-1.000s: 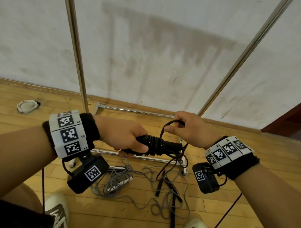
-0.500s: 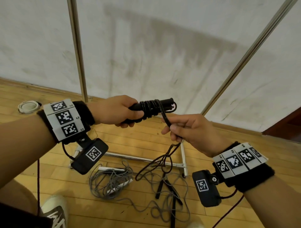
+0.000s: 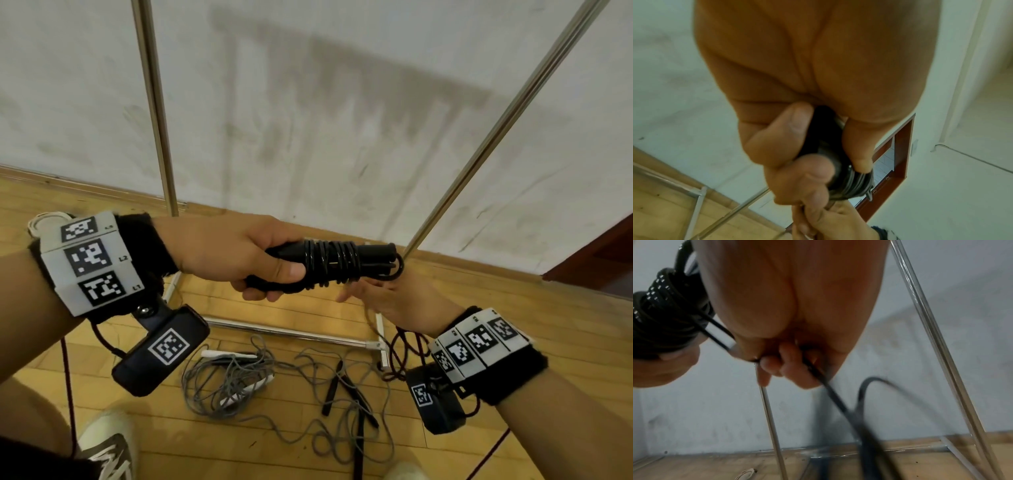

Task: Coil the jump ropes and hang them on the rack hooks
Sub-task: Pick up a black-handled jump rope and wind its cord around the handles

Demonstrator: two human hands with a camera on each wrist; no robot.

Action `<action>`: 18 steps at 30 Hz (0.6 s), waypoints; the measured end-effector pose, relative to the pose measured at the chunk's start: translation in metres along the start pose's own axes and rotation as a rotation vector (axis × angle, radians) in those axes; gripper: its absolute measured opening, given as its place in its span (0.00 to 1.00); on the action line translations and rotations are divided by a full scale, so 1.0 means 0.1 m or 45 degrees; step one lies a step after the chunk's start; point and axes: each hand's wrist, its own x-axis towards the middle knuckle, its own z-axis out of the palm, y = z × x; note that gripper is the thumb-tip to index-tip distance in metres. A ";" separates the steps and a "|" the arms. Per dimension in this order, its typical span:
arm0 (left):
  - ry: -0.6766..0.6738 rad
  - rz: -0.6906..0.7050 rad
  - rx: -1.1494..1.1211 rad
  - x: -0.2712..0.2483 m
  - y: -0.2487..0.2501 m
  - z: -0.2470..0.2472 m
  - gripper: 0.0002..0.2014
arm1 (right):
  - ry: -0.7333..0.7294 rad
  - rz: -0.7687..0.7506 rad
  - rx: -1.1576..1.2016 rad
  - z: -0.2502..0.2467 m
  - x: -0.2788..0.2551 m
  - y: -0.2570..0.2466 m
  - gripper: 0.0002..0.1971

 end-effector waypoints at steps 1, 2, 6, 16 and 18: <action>-0.011 -0.016 0.006 0.00 0.00 0.01 0.04 | -0.017 -0.009 -0.042 0.00 0.02 0.01 0.08; -0.019 -0.033 0.013 0.00 -0.01 0.01 0.04 | -0.052 -0.004 -0.085 -0.02 0.02 0.02 0.08; -0.114 -0.111 0.135 0.02 -0.05 0.06 0.08 | -0.150 -0.077 -0.290 -0.08 0.03 0.10 0.10; -0.148 -0.307 0.356 0.16 -0.24 0.18 0.06 | 0.018 0.093 -0.422 -0.14 0.17 0.15 0.15; -0.075 -0.367 0.413 0.20 -0.28 0.17 0.06 | 0.096 0.045 -0.421 -0.17 0.21 0.12 0.12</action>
